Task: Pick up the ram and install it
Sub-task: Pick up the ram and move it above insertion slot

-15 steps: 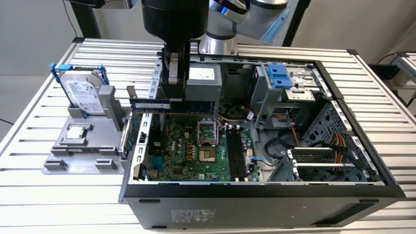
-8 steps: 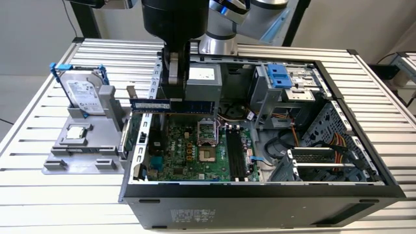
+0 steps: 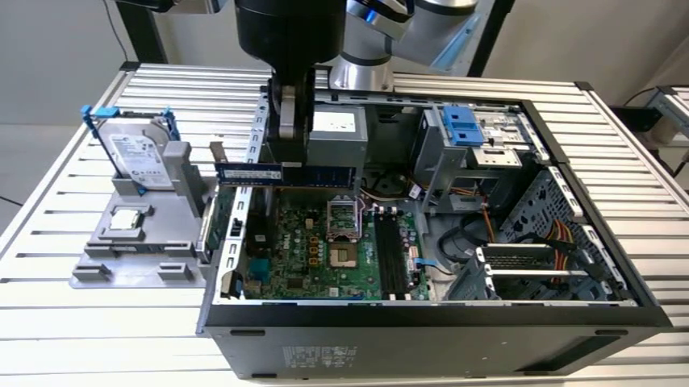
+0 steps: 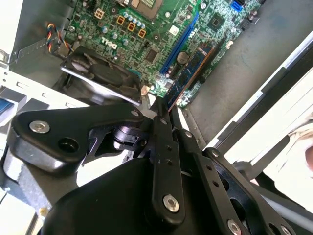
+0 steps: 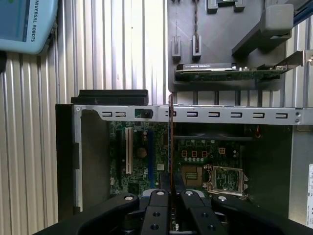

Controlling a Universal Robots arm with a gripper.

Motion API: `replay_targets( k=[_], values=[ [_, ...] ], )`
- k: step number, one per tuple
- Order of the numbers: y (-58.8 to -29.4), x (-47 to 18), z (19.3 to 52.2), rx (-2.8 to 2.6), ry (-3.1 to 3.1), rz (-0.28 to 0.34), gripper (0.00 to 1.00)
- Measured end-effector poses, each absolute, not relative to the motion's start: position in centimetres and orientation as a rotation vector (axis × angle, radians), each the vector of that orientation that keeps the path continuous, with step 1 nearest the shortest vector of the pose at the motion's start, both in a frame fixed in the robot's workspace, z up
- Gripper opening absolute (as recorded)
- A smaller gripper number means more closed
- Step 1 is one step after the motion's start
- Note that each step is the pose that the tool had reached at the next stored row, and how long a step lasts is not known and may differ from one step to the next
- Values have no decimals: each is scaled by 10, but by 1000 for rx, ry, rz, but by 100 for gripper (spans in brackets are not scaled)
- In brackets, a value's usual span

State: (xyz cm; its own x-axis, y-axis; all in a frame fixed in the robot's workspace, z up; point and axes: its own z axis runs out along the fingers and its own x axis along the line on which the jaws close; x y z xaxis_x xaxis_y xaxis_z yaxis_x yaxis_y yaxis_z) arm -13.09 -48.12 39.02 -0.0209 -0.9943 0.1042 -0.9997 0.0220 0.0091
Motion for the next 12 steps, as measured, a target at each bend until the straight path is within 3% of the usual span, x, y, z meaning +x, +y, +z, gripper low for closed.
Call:
replay_targets(
  k=[12],
  values=[
    [-481,-131,390,2140,-2186,102,0]
  ],
)
